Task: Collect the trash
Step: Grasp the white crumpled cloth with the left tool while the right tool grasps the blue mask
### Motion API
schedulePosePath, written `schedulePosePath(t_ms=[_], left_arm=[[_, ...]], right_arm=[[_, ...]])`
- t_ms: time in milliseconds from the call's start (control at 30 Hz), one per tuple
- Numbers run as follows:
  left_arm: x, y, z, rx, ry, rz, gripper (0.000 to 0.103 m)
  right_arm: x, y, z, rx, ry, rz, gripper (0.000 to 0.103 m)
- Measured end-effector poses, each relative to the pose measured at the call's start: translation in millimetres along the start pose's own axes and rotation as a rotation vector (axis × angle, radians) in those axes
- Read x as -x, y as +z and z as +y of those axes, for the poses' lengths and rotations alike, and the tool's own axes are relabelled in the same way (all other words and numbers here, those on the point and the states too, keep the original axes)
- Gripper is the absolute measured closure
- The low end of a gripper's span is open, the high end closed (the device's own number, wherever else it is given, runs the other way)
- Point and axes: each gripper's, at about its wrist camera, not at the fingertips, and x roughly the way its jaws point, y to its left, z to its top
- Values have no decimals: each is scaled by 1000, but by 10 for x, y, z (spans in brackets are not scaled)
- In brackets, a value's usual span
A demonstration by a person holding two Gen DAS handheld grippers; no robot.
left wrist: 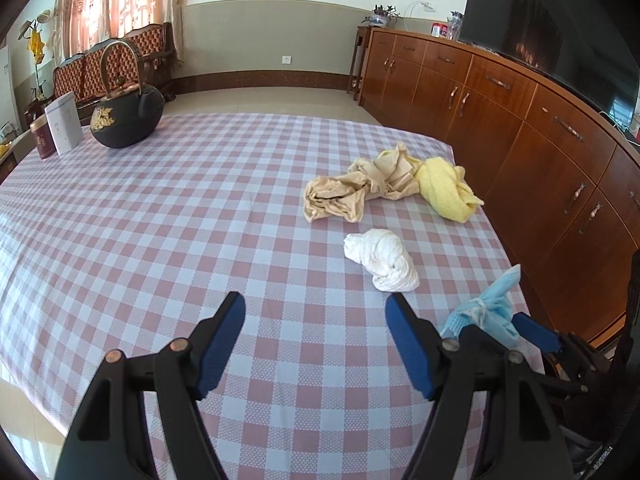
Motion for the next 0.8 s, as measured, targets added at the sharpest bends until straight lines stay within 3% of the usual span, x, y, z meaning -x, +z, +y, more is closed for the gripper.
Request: schedulePosePath(t_ms=[333, 533, 667, 800], left_arm=[[-210, 105, -211, -22, -61, 30, 29], [-363, 182, -362, -36, -70, 49, 29], [-470, 202, -393, -30, -68, 61, 29], [-537, 205, -395, -19, -66, 69, 30]], right_arm=[[-92, 247, -370, -72, -19, -32, 24], [-134, 279, -398, -66, -1, -34, 40], [-137, 266, -383, -59, 13, -36, 58], [-142, 253, -360, -42, 32, -30, 70]])
